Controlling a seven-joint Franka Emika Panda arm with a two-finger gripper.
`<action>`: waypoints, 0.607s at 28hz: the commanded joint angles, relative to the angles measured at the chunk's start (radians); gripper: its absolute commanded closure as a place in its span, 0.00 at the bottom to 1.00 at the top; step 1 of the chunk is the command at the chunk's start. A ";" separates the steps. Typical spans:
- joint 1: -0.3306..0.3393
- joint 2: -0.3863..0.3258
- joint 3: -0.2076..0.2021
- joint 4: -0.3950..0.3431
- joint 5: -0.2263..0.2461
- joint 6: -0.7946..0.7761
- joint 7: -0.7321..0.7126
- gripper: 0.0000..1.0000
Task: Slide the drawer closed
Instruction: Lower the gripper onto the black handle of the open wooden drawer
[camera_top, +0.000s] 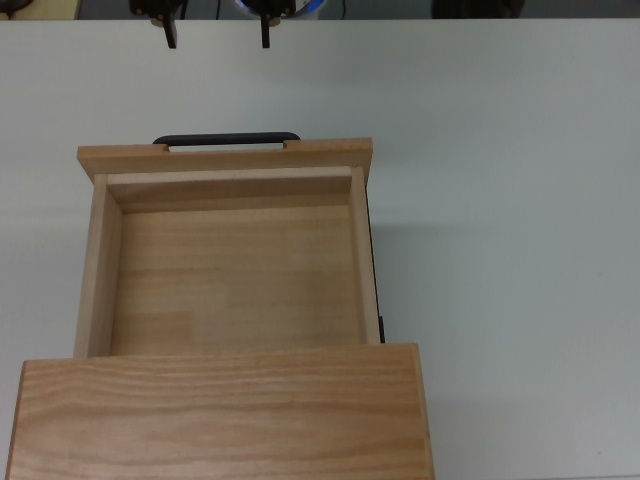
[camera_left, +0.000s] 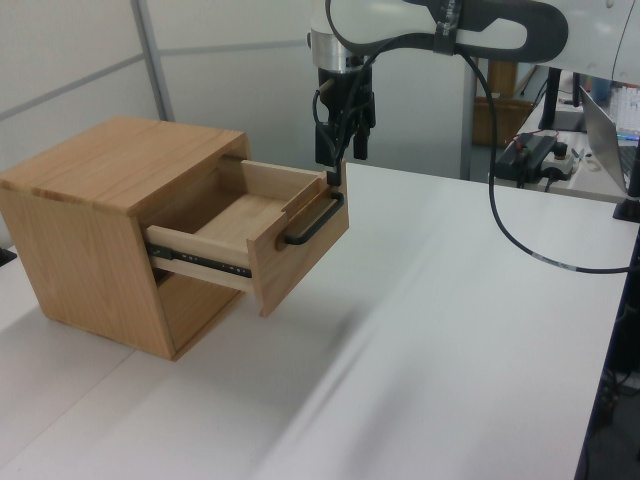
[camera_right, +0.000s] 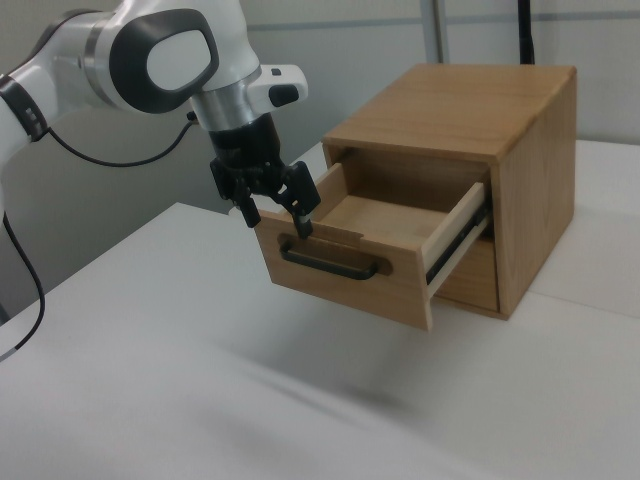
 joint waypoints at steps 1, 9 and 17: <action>0.000 -0.017 -0.004 -0.016 0.019 0.017 -0.055 0.07; -0.001 -0.007 -0.010 -0.018 0.024 0.017 -0.059 1.00; -0.023 -0.006 -0.010 -0.033 0.024 0.014 -0.076 1.00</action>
